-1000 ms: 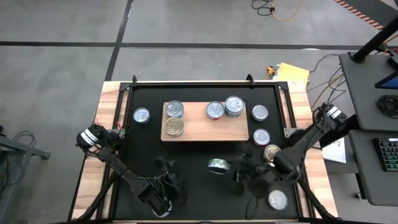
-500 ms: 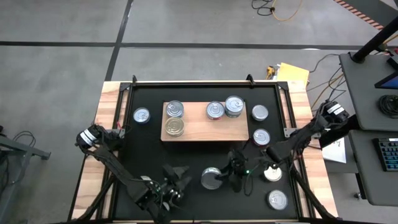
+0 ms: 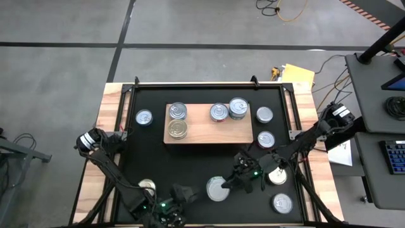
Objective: Stack canned seafood by type on shelf
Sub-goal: Put the green tuna can on the shelf
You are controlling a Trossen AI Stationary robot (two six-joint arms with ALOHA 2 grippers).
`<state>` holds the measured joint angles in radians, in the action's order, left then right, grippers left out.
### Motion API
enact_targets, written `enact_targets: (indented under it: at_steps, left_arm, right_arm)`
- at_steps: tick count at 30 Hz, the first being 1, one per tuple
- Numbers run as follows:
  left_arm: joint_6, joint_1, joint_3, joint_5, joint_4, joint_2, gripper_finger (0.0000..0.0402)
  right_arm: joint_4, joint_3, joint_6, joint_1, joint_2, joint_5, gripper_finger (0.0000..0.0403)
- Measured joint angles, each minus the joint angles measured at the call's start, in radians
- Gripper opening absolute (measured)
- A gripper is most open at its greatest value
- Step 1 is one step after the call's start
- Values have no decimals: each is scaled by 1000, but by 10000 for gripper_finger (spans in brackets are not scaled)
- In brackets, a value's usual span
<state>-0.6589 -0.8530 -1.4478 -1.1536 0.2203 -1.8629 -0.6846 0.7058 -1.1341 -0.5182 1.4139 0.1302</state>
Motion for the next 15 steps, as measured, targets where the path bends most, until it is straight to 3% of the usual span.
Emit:
enact_targets:
  at_steps: [9, 15]
  left_arm:
    - [-264, 14, 2, 42, -108, 0, 261]
    - [-449, 22, 3, 41, -185, -19, 261]
  right_arm:
    - [-7, 14, -18, 0, 2, 0, 132]
    - [-116, 14, -33, 2, 60, -23, 132]
